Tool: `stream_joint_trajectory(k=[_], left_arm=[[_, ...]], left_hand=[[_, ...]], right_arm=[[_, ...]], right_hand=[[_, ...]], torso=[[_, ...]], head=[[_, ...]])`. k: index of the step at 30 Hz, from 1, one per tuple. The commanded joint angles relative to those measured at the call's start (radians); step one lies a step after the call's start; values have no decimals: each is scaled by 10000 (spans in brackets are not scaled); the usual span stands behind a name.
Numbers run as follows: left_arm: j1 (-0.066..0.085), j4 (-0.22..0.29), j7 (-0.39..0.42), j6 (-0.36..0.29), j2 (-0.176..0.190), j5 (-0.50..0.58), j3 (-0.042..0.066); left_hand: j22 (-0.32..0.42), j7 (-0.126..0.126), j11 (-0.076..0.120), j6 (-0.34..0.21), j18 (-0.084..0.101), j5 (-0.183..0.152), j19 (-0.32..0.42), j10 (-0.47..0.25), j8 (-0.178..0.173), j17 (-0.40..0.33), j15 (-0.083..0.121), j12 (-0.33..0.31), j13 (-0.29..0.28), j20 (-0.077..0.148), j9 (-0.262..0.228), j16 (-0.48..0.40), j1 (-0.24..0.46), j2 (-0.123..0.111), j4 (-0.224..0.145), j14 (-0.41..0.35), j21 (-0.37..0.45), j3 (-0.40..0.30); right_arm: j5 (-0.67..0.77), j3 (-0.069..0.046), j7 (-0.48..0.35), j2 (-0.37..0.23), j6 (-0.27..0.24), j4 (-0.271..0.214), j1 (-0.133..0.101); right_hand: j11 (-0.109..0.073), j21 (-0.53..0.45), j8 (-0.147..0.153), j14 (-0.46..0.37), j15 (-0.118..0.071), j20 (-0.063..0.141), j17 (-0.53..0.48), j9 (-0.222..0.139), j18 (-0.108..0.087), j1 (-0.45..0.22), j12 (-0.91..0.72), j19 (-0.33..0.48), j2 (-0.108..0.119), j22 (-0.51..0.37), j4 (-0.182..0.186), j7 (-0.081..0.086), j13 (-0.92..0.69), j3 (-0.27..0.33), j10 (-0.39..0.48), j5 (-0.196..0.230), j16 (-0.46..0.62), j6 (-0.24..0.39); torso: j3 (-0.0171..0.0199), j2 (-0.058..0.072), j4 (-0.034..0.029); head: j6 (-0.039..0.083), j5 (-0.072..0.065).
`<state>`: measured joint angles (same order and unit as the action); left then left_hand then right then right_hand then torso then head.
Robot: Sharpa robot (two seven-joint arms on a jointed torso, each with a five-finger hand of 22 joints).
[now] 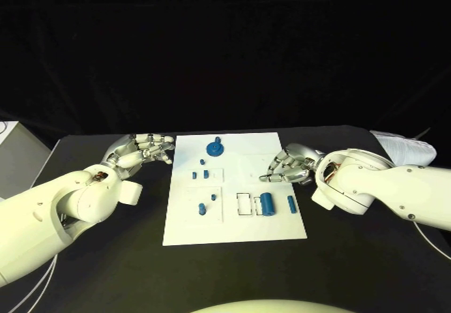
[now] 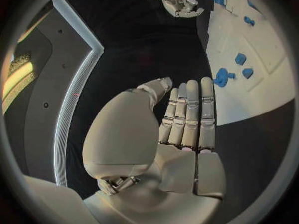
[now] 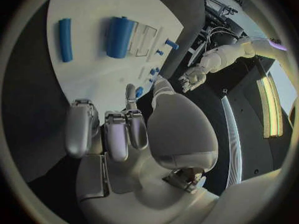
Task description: Assemble the parts on the task board
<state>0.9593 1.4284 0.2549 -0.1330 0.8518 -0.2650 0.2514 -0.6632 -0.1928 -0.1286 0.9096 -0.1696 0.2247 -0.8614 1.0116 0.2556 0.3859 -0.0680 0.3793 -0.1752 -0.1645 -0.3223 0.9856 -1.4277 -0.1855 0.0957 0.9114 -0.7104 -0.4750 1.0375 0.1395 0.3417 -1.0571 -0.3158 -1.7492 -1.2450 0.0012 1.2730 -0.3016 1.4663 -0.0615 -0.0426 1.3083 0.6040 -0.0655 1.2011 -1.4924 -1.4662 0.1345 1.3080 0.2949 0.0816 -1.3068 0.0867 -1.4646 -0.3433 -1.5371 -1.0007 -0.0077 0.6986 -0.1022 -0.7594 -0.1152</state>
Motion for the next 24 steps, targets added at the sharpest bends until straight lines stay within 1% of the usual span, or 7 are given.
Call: stream_joint_trajectory(k=[1, 7, 10, 12, 14, 19, 24], left_arm=[[-3, 56, 19, 99, -4, 48, 4], [-4, 94, -10, 86, 15, 48, 3], [-4, 112, -22, 74, 26, 48, 2], [-4, 127, -29, 69, 37, 48, 2], [-4, 141, -38, 64, 47, 48, 2], [-4, 164, -57, 61, 69, 49, 1], [-4, 182, -76, 65, 91, 49, 0]], left_hand=[[-11, -25, -19, -33, -114, 57, -79, -60, -19, -11, -6, -1, 12, -11, 14, -58, 8, 66, 47, 67, 40, -4], [-11, -25, -19, -33, -114, 57, -79, -60, -19, -11, -6, -1, 12, -11, 14, -58, 8, 66, 47, 67, 40, -4], [-11, -25, -20, -35, -113, 56, -79, -64, -21, -11, -8, -1, 14, -12, 16, -60, 15, 62, 53, 67, 42, 0], [-11, -25, -20, -35, -113, 56, -79, -64, -21, -11, -8, -1, 14, -12, 16, -60, 15, 62, 53, 67, 42, 0], [-11, -26, -21, -36, -113, 56, -79, -65, -21, -10, -9, -1, 15, -12, 17, -61, 20, 60, 58, 67, 44, 3], [-11, -26, -21, -36, -113, 56, -79, -65, -21, -10, -9, -1, 15, -12, 17, -61, 20, 60, 58, 67, 44, 3], [-11, -26, -22, -38, -112, 56, -78, -68, -22, -10, -11, 0, 16, -14, 18, -63, 28, 60, 67, 68, 47, 6]], right_arm=[[682, 40, 1550, -86, 873, -204, 2], [1052, 135, 1959, -159, 935, -389, 20], [1212, 188, 2072, -165, 966, -423, 36], [1312, 219, 2126, -162, 995, -432, 48], [1471, 249, 2182, -155, 1042, -440, 64], [1909, 297, 2303, -80, 1226, -401, 104], [2022, 336, 2335, 135, 1084, -355, 253]], right_hand=[[19, 435, -87, 966, -28, 55, 2220, 202, 222, -116, -534, -685, -183, 1763, 12, -18, -2381, 201, -897, -156, -202, -24], [-10, 670, -134, 1019, -44, 63, 2496, 339, 258, -296, -750, -711, -229, 1871, 13, -58, -2606, 297, -1039, -210, -295, -140], [-33, 753, -176, 1032, -61, 73, 2566, 408, 270, -422, -784, -719, -238, 1912, 14, -89, -2640, 339, -1062, -261, -318, -226], [-45, 812, -199, 1039, -70, 79, 2596, 440, 280, -472, -784, -726, -220, 1937, 14, -105, -2640, 360, -1062, -266, -328, -266], [-67, 838, -251, 1044, -85, 89, 2622, 494, 283, -561, -784, -727, -223, 1953, 17, -133, -2640, 380, -1062, -251, -336, -345], [-93, 894, -307, 1044, -107, 106, 2625, 573, 291, -751, -784, -730, -186, 1984, 22, -162, -2640, 426, -1062, -169, -337, -395], [-89, 845, -298, 1044, -108, 110, 2625, 603, 283, -836, -704, -717, -152, 1976, 20, -153, -2564, 445, -1007, -144, -337, -346]], torso=[[-24, -14, 8], [-53, -31, 10], [-53, -28, 5], [-70, -35, 10], [-59, -24, 2], [-64, -39, 0], [-57, -17, 10]], head=[[-33, -43], [-72, -75], [-80, -100], [-89, -105], [-97, -101], [-128, -89], [-125, -73]])
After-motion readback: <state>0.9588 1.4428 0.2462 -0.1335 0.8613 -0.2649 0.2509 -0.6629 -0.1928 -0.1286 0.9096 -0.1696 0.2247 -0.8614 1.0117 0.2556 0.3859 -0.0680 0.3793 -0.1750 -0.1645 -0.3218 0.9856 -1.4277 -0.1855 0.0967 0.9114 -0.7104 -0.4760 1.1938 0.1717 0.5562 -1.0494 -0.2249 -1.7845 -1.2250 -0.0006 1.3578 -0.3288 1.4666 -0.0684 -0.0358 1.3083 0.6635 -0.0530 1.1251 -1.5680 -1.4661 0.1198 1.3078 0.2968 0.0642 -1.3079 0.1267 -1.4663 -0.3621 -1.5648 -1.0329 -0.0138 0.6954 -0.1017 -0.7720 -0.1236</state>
